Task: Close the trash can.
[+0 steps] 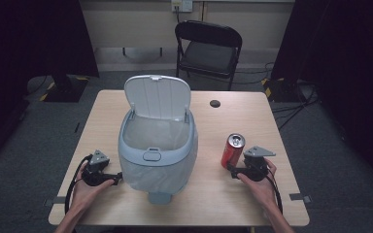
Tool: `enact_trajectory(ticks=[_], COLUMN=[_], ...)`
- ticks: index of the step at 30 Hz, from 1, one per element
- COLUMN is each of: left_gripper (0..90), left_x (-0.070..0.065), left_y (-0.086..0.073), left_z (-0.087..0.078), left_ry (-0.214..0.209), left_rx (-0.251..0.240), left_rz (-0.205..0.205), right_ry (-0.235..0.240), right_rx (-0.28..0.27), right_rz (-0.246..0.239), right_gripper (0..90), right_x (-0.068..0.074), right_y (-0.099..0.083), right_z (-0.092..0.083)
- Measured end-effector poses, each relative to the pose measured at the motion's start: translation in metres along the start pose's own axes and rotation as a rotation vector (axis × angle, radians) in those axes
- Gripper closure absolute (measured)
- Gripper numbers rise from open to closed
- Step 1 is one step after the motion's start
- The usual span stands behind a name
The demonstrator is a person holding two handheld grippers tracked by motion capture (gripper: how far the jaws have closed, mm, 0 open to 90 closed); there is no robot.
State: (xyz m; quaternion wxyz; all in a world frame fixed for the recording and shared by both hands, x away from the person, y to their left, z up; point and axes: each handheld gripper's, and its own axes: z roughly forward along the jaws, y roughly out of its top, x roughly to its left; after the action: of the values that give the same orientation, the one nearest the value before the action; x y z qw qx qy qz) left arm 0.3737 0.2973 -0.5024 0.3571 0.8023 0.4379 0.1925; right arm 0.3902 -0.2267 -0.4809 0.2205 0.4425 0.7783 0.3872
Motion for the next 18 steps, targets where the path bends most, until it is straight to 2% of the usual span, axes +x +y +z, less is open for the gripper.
enact_trajectory(ticks=[7, 11, 14, 18], left_gripper=[14.1, 12.5, 10.7, 9.7], left_x=[0.001, 0.002, 0.003, 0.003], left_y=[0.000, 0.001, 0.001, 0.002], left_z=[0.000, 0.001, 0.002, 0.002], left_ry=[0.001, -0.002, -0.001, -0.002], left_rx=[0.004, 0.006, 0.011, 0.012], left_rz=[0.005, 0.008, 0.013, 0.008], right_ry=[0.008, 0.016, 0.016, 0.021], right_rx=[0.006, 0.005, 0.006, 0.006], right_rz=[-0.008, -0.015, -0.025, -0.001], right_gripper=[19.1, 33.0, 33.1, 33.3], right_x=[0.004, 0.005, 0.005, 0.002], right_y=[0.007, 0.008, 0.008, 0.008], right_z=[0.010, 0.014, 0.015, 0.014])
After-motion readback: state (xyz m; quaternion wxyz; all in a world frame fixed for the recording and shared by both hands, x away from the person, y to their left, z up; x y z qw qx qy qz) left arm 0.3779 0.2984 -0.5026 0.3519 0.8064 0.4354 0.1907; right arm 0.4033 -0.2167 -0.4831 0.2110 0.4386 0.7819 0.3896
